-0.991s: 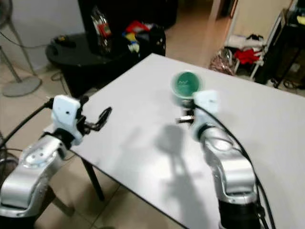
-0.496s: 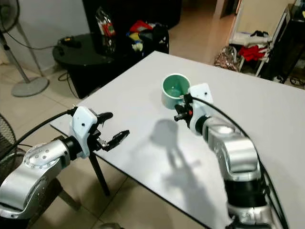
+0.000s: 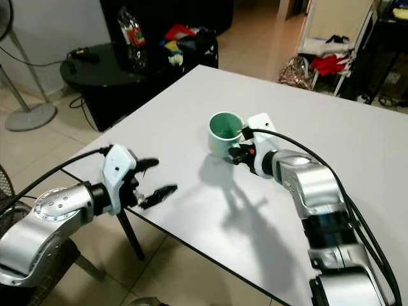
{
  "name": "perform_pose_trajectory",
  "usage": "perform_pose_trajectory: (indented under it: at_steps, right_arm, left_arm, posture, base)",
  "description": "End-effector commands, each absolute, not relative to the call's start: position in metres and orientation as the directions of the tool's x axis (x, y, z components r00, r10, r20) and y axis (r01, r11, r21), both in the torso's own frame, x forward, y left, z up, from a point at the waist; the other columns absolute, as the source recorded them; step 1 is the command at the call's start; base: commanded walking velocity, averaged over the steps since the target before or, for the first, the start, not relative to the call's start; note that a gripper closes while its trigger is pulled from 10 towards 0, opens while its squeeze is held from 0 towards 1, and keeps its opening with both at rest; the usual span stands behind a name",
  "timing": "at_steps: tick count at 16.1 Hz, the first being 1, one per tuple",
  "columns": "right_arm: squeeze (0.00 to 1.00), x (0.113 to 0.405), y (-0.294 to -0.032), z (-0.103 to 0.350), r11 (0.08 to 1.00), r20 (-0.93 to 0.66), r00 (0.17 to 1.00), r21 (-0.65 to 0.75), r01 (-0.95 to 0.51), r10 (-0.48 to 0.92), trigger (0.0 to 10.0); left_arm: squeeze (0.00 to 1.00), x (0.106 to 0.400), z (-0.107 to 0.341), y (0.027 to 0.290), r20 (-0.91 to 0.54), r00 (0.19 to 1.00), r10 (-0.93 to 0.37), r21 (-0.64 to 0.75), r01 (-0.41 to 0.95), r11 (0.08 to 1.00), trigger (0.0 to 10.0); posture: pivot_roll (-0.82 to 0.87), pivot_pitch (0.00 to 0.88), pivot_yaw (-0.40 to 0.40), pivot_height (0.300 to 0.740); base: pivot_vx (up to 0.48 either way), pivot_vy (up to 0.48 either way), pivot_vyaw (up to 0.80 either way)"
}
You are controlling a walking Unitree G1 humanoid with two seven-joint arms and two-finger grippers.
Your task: Setting the table
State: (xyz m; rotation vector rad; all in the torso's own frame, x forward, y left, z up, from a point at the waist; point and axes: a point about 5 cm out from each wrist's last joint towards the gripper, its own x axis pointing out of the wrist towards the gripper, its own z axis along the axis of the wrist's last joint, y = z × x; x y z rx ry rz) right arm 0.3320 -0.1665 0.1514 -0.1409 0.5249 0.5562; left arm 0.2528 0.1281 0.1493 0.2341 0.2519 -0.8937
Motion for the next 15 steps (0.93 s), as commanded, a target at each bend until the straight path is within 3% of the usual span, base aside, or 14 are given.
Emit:
perform_pose_trajectory:
  at_steps: [1,10,15]
  right_arm:
    - [0.0,0.336,-0.162,0.155,0.824,-0.507,0.713,-0.009,-0.566,0.484,10.0]
    - [0.0,0.342,-0.168,0.145,0.803,-0.569,0.667,-0.018,-0.595,0.482,10.0]
    - [0.0,0.35,-0.17,0.143,0.841,-0.539,0.711,-0.009,-0.54,0.451,10.0]
  left_arm:
    - [0.0,0.25,0.15,0.128,-0.334,0.575,-0.747,0.092,0.809,0.581,10.0]
    - [0.0,0.25,0.145,0.131,-0.366,0.562,-0.742,0.051,0.808,0.587,10.0]
    - [0.0,0.25,0.145,0.131,-0.362,0.565,-0.742,0.055,0.807,0.588,10.0]
  posture:
    - [0.09,0.0,0.069,0.74]
    - [0.09,0.0,0.067,0.74]
    - [0.09,0.0,0.062,0.74]
  base:
    - [0.0,0.0,0.0]
    - [0.0,0.0,0.0]
    - [0.0,0.0,0.0]
